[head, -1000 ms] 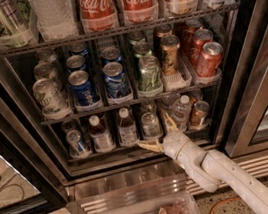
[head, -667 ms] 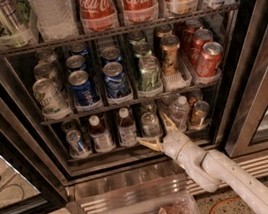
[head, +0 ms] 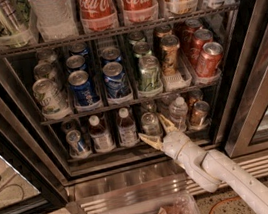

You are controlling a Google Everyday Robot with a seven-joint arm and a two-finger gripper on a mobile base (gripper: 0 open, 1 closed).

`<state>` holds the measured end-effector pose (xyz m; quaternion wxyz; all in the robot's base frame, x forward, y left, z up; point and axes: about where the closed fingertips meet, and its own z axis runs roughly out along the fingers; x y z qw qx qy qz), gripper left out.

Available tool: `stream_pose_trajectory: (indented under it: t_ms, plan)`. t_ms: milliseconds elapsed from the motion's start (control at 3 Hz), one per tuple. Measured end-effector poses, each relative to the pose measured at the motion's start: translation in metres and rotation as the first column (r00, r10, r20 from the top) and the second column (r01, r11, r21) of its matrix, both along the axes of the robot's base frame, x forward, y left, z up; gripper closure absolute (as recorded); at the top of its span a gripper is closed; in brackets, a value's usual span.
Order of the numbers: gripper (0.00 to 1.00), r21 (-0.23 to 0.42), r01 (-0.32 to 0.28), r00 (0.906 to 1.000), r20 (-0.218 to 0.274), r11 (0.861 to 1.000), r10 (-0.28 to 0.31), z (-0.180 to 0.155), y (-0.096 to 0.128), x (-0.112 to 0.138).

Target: Pick 7up can from bottom shelf of fridge

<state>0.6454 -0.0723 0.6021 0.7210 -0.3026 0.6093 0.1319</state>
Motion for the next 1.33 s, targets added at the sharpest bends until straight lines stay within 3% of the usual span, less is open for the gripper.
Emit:
stream_pose_trajectory:
  t_ms: [1000, 1333]
  plan:
    - [1.0, 0.0, 0.0, 1.0, 0.0, 1.0, 0.0, 0.0, 0.0001, 0.0]
    - [1.0, -0.003, -0.006, 1.0, -0.004, 1.0, 0.006, 0.0017, -0.0003, 0.0]
